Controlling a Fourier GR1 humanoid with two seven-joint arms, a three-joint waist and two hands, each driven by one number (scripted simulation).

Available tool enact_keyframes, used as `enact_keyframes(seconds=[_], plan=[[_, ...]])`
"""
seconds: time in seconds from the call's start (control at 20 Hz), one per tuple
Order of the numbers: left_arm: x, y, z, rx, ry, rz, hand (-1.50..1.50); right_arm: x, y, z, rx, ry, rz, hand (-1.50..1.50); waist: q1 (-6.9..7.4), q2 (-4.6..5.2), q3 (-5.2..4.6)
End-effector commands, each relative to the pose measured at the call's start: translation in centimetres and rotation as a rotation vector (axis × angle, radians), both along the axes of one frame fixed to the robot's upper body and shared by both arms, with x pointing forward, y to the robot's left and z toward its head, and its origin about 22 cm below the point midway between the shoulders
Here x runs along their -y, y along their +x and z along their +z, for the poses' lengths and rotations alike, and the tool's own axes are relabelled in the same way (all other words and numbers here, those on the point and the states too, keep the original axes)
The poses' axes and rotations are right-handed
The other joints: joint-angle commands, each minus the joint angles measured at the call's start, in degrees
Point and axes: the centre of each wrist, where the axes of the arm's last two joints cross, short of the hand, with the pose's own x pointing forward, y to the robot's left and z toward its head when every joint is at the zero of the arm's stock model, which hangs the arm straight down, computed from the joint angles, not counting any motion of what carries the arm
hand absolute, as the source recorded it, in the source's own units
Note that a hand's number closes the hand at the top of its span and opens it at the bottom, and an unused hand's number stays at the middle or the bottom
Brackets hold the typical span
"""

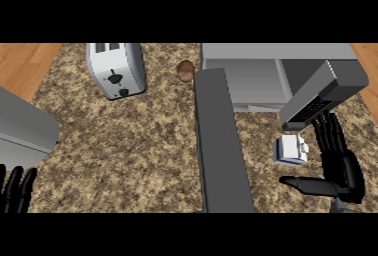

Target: Pick up the milk, place it into the microwave and close the microwave

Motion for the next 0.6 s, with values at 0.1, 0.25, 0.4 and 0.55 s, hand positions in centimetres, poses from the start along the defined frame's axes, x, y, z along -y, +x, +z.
enact_keyframes(seconds=[0.1,0.25,0.4,0.55], plan=[[0.3,-0.6,1.7,0.002,0.002,-0.008,-1.50,2.4,0.9,-1.9,-0.018,-0.006,0.021,-1.50,0.11,0.03,0.02],[-1.2,-0.1,0.2,-0.003,-0.017,-0.006,-1.50,3.6,0.1,-2.9,-0.017,-0.014,0.023,-1.50,0.02,0.00,-0.01],[-0.8,-1.0,-1.2,-0.010,-0.012,-0.017,-1.50,3.4,2.1,-4.0,-0.011,-0.063,0.038,-1.50,0.39,0.04,0.01],[0.7,-0.8,0.0,-0.004,0.000,-0.023,-1.50,1.7,0.1,-6.1,0.017,-0.071,0.057,-1.50,0.11,0.00,0.01]])
